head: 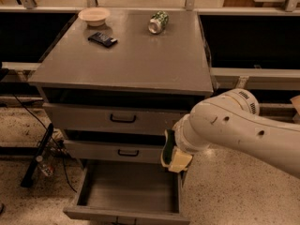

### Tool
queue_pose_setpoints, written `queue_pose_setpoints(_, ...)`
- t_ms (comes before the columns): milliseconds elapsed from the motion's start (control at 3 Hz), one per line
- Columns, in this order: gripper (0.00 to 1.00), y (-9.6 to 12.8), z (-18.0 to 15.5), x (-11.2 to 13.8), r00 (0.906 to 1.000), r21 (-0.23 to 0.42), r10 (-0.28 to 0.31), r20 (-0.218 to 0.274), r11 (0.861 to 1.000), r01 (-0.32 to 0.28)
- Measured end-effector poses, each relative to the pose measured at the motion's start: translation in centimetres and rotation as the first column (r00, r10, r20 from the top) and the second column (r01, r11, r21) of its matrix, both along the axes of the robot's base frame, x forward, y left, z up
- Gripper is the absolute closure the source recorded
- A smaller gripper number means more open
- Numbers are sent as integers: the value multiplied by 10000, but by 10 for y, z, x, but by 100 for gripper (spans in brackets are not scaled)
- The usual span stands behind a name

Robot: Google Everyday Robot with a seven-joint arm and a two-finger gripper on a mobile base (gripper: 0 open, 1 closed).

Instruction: Place sponge into bottom drawer

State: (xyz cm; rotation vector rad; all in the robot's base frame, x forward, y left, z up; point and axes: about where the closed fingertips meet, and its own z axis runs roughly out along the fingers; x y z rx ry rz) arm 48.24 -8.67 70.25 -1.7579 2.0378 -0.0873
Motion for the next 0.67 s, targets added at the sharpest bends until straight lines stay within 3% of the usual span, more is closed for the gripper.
queue_pose_setpoints(667,100,3,-19,8,9999,327,-142,-53,9994,144)
